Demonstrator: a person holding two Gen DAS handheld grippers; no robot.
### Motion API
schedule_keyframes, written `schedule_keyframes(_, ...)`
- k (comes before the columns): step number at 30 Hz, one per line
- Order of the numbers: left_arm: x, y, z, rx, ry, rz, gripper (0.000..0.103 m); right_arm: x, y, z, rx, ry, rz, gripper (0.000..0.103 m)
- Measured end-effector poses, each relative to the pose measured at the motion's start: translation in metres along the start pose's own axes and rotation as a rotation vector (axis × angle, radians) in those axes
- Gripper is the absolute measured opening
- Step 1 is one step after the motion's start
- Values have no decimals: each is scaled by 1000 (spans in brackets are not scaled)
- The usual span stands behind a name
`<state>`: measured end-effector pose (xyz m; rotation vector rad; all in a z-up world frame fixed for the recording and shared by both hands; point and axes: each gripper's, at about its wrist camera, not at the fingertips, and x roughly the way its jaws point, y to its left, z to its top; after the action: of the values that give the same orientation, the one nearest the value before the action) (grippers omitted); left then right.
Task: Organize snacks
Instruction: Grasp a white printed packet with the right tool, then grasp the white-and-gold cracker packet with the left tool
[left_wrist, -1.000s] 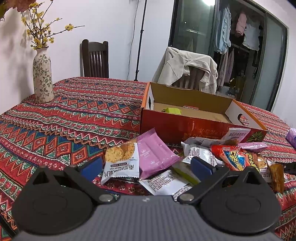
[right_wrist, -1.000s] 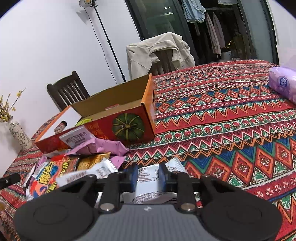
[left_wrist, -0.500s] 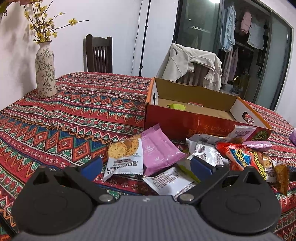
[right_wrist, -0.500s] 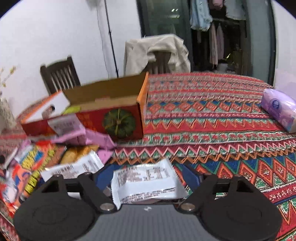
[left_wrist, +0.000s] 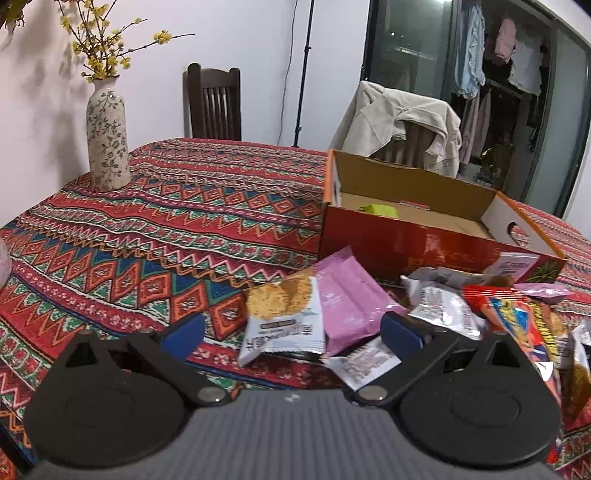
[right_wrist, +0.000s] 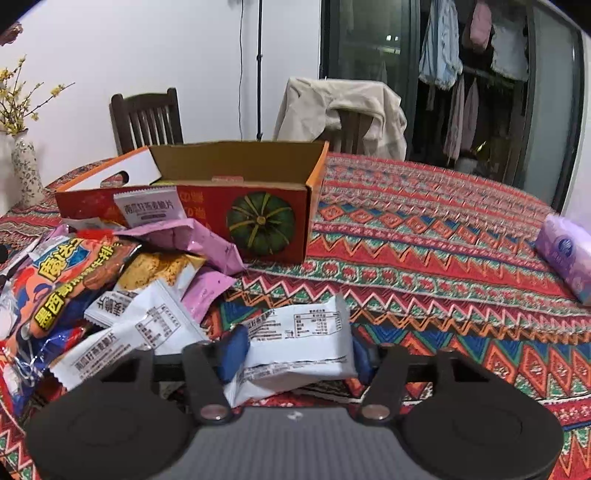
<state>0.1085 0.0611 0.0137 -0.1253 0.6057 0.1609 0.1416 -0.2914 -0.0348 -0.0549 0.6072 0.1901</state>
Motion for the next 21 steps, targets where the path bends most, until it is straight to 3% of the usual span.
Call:
schedule_keyframes(6, 18, 11, 4, -13, 44, 70, 103, -6, -5, 1, 31, -44, -20, 48)
schedule_keyframes(11, 36, 16, 7, -15, 75, 75, 103, -8, -13, 0, 83, -62, -20, 45)
schedule_keyframes(12, 39, 16, 9, -19, 77, 68, 102, -9, -14, 0, 90, -67, -20, 34)
schedule_keyframes(13, 41, 17, 11, -22, 78, 58, 99, -9, -16, 0, 99, -72, -16, 28)
schedule_keyframes(15, 44, 16, 14, -27, 76, 31, 90, -9, -18, 0, 110, -71, -10, 28)
schedule_keyframes(18, 45, 17, 15, -47, 71, -28, 59, -7, -18, -1, 111, -64, -10, 28)
schedule_keyframes(20, 44, 18, 14, -53, 69, -49, 52, -7, -17, -1, 113, -60, -10, 33)
schedule_keyframes(21, 44, 18, 14, -53, 65, -49, 51, -6, -18, -1, 115, -57, -10, 41)
